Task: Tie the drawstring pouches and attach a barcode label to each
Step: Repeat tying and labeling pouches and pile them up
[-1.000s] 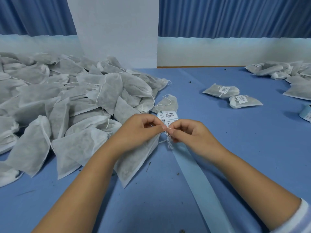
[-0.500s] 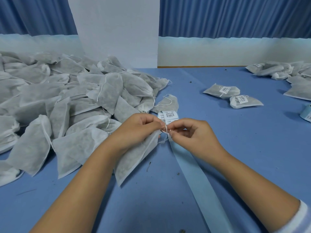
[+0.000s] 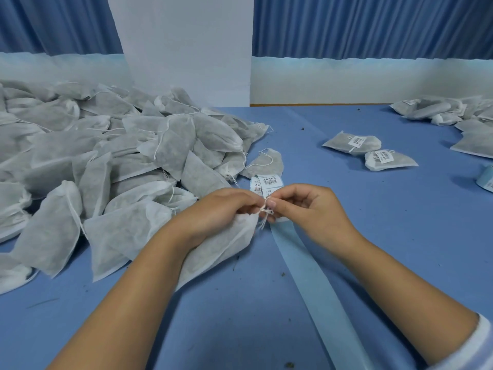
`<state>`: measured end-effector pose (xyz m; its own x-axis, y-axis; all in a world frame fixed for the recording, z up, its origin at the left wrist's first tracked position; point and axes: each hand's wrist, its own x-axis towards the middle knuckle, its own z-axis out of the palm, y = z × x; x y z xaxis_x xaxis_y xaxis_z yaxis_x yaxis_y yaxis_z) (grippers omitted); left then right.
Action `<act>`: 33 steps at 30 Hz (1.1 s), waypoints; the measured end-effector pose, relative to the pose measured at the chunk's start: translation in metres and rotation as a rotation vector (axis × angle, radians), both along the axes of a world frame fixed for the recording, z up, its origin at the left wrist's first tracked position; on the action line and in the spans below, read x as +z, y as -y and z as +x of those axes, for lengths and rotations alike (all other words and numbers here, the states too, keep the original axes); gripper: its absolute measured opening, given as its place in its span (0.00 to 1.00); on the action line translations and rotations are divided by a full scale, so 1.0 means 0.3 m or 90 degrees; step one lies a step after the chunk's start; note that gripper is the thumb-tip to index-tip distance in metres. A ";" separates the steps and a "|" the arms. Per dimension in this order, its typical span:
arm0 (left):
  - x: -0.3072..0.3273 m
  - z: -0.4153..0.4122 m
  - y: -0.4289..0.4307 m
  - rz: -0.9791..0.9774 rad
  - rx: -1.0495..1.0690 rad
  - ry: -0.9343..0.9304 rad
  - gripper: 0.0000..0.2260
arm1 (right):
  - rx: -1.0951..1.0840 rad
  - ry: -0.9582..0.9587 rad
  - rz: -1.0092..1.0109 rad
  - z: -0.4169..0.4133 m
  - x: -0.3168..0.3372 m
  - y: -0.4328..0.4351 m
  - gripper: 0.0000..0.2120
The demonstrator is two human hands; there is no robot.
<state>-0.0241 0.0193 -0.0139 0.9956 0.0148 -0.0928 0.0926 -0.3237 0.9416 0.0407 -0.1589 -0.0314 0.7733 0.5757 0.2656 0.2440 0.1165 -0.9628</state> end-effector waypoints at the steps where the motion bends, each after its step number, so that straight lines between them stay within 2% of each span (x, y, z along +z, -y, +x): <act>1: -0.001 -0.003 0.000 -0.005 -0.032 -0.005 0.18 | 0.002 0.002 0.005 -0.001 0.000 0.000 0.05; 4: -0.005 -0.008 -0.002 -0.044 -0.088 -0.018 0.14 | -0.002 0.006 0.006 -0.004 0.005 0.001 0.06; 9: -0.005 0.003 -0.005 -0.010 -0.049 -0.021 0.09 | -0.044 0.023 -0.013 -0.001 0.009 0.000 0.08; 11: -0.008 0.005 -0.007 0.014 -0.013 0.002 0.10 | -0.053 0.018 -0.011 0.000 0.009 -0.002 0.06; 15: -0.025 0.019 0.006 0.121 0.080 0.099 0.09 | -0.070 -0.024 0.009 0.008 0.004 -0.003 0.05; 19: -0.040 0.024 0.033 0.314 0.140 0.247 0.05 | -0.041 -0.140 0.012 -0.003 -0.003 -0.016 0.04; 22: -0.048 0.020 0.042 0.398 0.156 0.298 0.04 | -0.022 -0.214 0.021 -0.011 -0.001 -0.022 0.05; 26: -0.053 0.027 0.037 0.387 0.159 0.304 0.05 | -0.006 -0.273 0.030 -0.004 0.005 -0.021 0.05; 33: -0.054 0.034 0.035 0.368 0.175 0.312 0.03 | 0.009 -0.181 0.000 -0.011 0.005 -0.035 0.05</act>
